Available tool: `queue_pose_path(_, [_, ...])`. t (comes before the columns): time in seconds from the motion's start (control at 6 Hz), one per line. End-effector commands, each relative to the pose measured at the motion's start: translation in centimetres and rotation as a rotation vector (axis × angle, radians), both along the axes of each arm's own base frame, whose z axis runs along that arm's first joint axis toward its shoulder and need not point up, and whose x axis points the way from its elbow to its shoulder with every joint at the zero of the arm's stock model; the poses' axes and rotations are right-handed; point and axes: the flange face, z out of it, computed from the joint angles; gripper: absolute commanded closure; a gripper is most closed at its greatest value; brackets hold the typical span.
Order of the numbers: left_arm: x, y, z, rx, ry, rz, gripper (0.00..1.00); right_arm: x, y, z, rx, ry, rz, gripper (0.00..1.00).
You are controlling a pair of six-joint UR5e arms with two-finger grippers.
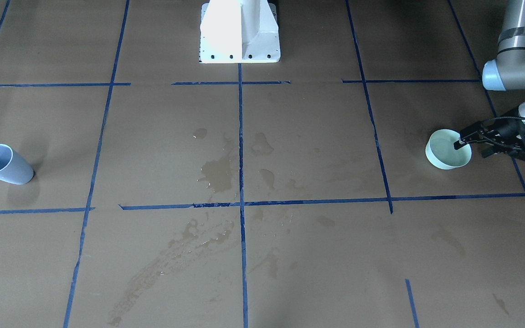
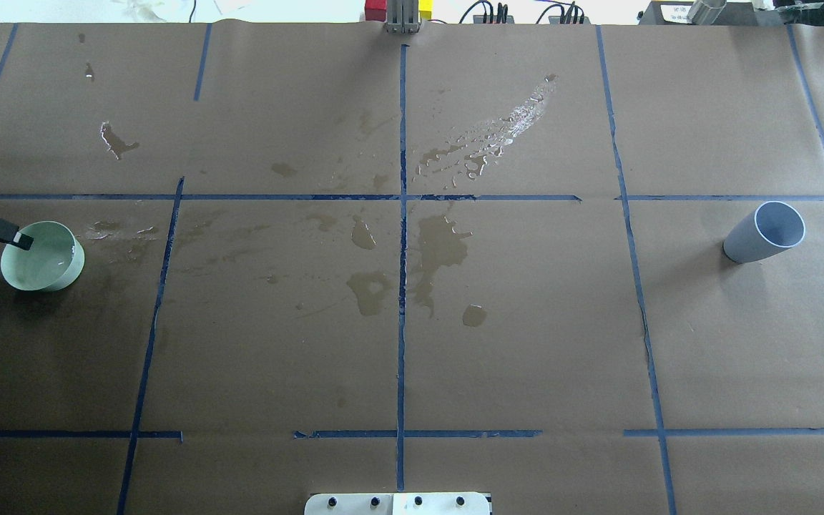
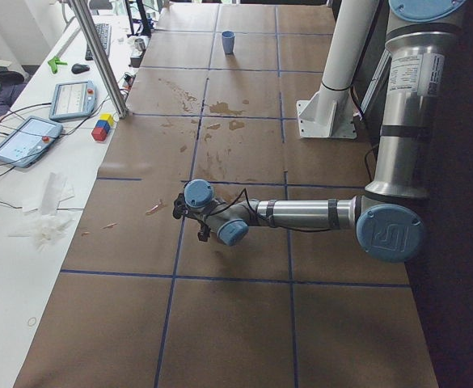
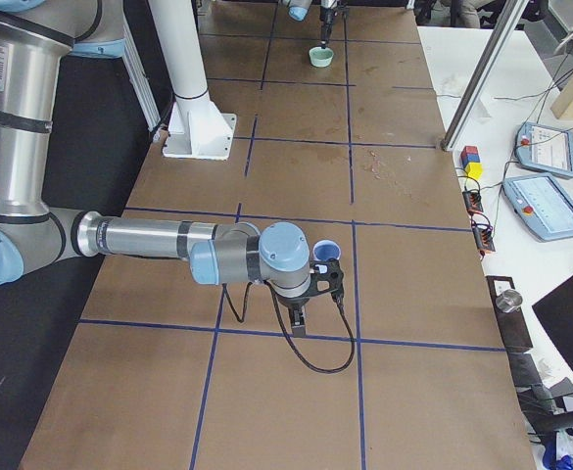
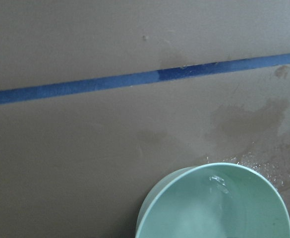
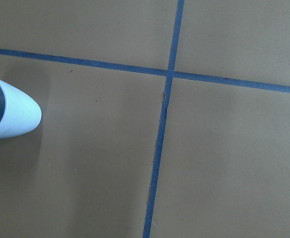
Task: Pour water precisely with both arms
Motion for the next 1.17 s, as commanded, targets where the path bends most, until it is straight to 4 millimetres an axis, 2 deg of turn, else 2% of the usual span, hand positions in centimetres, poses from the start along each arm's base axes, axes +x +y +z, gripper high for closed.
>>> queue_pose_path(0.0, [-4.4, -1.3, 0.8, 0.061, -0.044, 0.015, 0.00, 0.0, 0.0, 0.0, -0.001, 0.000, 0.001, 0.00])
queue_pose_path(0.17, [-7.4, -2.2, 1.0, 0.066, -0.082, 0.028, 0.00, 0.0, 0.0, 0.0, -0.001, 0.001, 0.001, 0.00])
queue_pose_path(0.33, [-9.8, -2.6, 0.2, 0.041, -0.111, 0.037, 0.00, 0.0, 0.0, 0.0, -0.001, 0.000, 0.001, 0.00])
queue_pose_path(0.5, [-12.3, -2.6, -1.1, 0.024, -0.128, 0.035, 0.00, 0.0, 0.0, 0.0, -0.004, -0.001, 0.004, 0.00])
queue_pose_path(0.67, [-14.5, -2.2, -3.1, -0.032, -0.141, 0.021, 0.00, 0.0, -0.1, -0.1, 0.000, 0.001, 0.002, 0.00])
queue_pose_path(0.83, [-17.1, -1.9, -4.0, -0.026, -0.171, 0.002, 0.00, 0.0, -0.1, -0.1, 0.001, 0.000, 0.001, 0.00])
queue_pose_path(1.0, [-19.7, -1.4, -3.1, -0.021, -0.188, 0.017, 0.00, 0.0, 0.0, -0.1, 0.001, 0.001, 0.001, 0.00])
